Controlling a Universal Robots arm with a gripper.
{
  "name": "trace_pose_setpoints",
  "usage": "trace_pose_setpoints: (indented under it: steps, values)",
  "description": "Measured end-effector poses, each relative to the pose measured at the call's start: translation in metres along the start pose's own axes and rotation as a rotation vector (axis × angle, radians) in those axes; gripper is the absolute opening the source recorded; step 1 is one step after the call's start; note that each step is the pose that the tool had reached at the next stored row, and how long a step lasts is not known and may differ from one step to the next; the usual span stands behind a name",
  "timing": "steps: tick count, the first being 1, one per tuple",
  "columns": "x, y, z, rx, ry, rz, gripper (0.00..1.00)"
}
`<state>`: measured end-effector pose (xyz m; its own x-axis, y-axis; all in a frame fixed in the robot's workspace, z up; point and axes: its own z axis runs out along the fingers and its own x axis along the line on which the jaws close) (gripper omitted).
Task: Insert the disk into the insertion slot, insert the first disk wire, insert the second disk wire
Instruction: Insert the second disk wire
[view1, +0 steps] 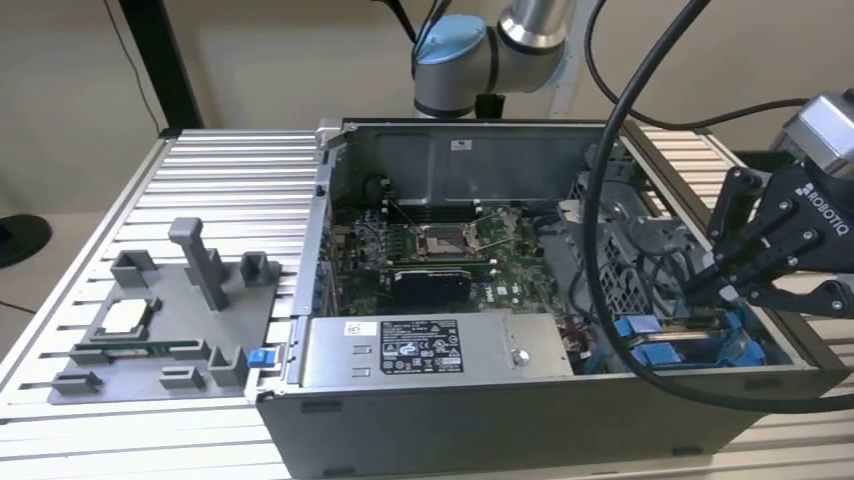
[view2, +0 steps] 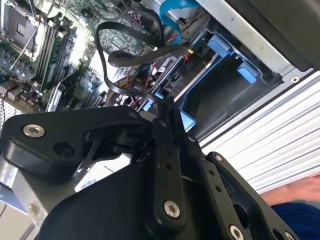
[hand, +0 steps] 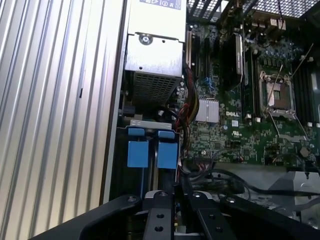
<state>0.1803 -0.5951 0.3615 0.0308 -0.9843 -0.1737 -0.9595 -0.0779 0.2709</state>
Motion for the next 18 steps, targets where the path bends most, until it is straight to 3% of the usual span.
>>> trace_pose_setpoints:
  steps: [1, 18]
  values:
    - [0.0001, -0.0001, 0.0003, 0.0033, 0.0004, -0.002, 0.0]
    - [0.0006, -0.001, 0.0031, 0.0044, 0.0012, -0.003, 0.0]
